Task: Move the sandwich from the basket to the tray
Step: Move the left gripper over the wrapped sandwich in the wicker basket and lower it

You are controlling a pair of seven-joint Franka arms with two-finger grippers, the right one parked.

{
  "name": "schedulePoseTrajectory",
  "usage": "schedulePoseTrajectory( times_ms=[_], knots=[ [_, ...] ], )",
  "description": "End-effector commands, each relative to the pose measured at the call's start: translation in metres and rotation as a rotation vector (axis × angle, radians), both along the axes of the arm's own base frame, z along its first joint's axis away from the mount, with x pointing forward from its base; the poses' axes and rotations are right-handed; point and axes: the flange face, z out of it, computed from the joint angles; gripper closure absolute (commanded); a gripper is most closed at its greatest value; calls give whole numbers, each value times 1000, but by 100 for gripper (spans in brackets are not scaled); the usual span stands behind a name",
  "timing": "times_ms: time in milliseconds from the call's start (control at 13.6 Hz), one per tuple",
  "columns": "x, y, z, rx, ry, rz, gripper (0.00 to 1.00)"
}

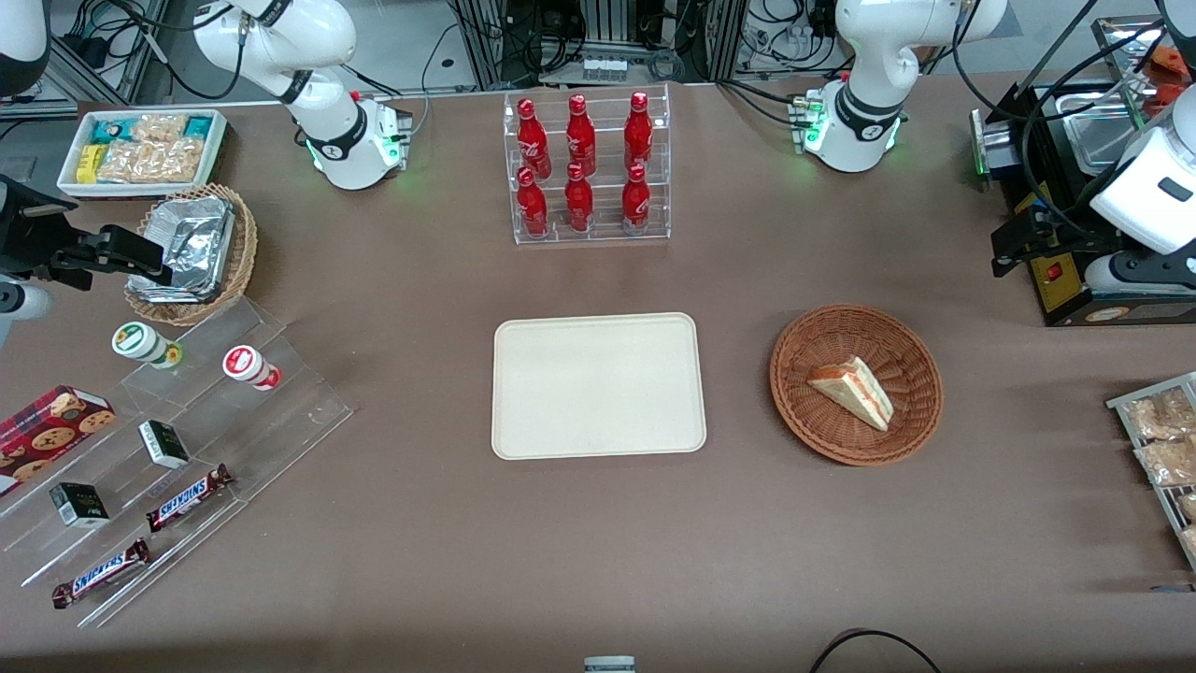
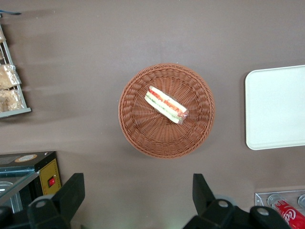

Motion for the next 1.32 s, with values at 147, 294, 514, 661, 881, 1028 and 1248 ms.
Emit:
schedulePoseTrajectory(
  times_ms=[147, 294, 514, 661, 881, 1028, 1248],
  knots=[
    [4, 2, -10, -8, 32, 15, 0],
    [13, 2, -36, 0, 48, 13, 0],
    [20, 2, -96, -3, 22, 23, 0],
    [22, -1, -133, -4, 3, 66, 0],
    [16, -12, -185, -4, -33, 231, 0],
    [5, -22, -215, -15, -66, 386, 0],
    [-15, -45, -257, -18, -67, 565, 0]
  ],
)
